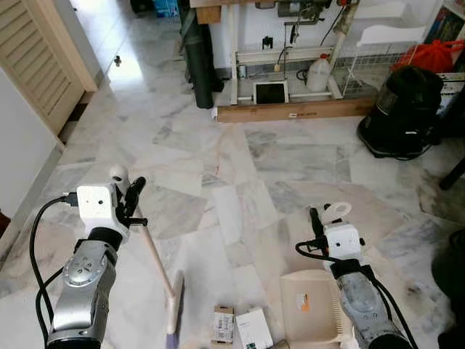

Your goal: Sweep floor

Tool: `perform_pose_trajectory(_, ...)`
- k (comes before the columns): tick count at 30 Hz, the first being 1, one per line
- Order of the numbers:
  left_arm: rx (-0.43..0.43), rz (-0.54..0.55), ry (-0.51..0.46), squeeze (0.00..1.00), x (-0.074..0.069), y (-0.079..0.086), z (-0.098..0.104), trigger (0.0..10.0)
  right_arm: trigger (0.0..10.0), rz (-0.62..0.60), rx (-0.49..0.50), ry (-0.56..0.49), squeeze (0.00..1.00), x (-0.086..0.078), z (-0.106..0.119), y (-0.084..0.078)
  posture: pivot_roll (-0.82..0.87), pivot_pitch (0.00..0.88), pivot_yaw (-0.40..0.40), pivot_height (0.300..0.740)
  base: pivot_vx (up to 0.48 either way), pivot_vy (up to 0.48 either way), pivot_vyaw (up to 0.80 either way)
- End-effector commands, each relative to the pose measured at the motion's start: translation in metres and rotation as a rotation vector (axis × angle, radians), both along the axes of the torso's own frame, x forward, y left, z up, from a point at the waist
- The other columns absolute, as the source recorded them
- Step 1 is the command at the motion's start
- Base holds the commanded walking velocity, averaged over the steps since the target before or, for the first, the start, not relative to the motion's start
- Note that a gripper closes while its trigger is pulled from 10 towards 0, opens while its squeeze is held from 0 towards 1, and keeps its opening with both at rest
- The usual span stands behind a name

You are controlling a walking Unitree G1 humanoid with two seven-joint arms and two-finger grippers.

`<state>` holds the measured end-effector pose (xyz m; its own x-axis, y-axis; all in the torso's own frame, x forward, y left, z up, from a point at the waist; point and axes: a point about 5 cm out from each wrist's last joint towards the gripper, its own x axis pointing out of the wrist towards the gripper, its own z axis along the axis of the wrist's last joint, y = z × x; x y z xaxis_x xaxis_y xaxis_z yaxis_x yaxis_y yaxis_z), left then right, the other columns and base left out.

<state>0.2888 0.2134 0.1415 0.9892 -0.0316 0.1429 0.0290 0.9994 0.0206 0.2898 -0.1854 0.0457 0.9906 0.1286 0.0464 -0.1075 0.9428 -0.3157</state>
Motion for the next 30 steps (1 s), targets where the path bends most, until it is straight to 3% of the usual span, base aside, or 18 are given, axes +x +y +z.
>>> perform_pose_trajectory(1, 0.020, 0.009, -0.001, 0.00, 0.001, 0.004, 0.002, 10.0, 10.0, 0.030, 0.048, 0.091, 0.00, -0.006, -0.015, 0.007, 0.01, 0.128, 0.088, 0.740, 0.000, 0.000, 0.00)
perform_pose_trajectory(19, 0.025, -0.070, 0.124, 0.00, 0.014, -0.008, -0.015, 10.0, 10.0, 0.228, 0.127, 0.194, 0.00, -0.011, -0.021, 0.020, -0.01, 0.141, 0.076, 0.740, 0.000, 0.000, 0.00)
perform_pose_trajectory(22, -0.035, -0.050, 0.124, 0.00, 0.018, -0.006, -0.013, 10.0, 10.0, 0.237, 0.138, 0.193, 0.00, -0.010, -0.020, 0.020, -0.01, 0.144, 0.074, 0.740, 0.000, 0.000, 0.00)
perform_pose_trajectory(26, -0.023, -0.057, 0.140, 0.00, 0.020, -0.008, -0.014, 10.0, 10.0, 0.242, 0.144, 0.189, 0.00, -0.009, -0.018, 0.019, -0.01, 0.141, 0.075, 0.740, 0.000, 0.000, 0.00)
perform_pose_trajectory(30, -0.077, -0.089, 0.170, 0.00, 0.024, -0.012, -0.017, 10.0, 10.0, 0.239, 0.163, 0.186, 0.00, -0.007, -0.015, 0.018, -0.02, 0.140, 0.077, 0.740, 0.000, 0.000, 0.00)
